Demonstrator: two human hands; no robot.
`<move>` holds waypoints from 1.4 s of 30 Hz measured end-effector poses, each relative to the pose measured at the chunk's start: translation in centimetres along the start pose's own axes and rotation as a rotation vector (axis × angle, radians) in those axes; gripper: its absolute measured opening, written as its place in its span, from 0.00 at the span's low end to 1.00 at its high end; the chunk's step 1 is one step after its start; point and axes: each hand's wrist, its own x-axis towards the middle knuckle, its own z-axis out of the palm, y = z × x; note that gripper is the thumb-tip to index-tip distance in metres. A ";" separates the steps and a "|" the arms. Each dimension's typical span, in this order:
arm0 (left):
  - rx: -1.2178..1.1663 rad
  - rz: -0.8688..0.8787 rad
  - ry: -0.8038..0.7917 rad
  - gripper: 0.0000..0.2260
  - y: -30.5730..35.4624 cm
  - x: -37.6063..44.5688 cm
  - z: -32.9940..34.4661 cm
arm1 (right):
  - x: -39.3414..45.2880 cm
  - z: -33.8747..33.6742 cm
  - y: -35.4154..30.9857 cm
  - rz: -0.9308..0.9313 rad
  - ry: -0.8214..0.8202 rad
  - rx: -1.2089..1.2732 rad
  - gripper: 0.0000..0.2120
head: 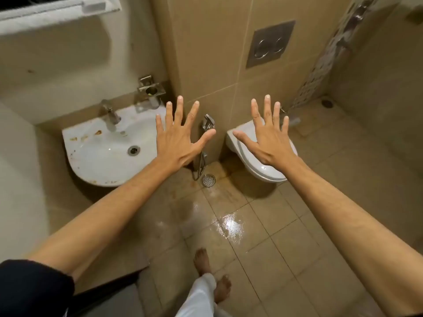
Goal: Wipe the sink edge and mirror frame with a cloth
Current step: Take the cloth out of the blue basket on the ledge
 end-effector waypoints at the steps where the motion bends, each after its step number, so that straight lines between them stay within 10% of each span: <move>1: 0.000 -0.024 -0.027 0.39 -0.9 0.1 0.1 | 0.7 0.6 -0.7 -0.026 -0.020 0.002 0.45; 34: -0.173 0.104 0.321 0.28 1.6 24.3 -17.4 | 26.2 -21.1 -4.7 -0.646 0.385 0.261 0.24; 42: -0.234 0.184 0.470 0.26 0.5 31.8 -24.5 | 34.6 -31.6 -6.4 -0.701 0.200 0.266 0.16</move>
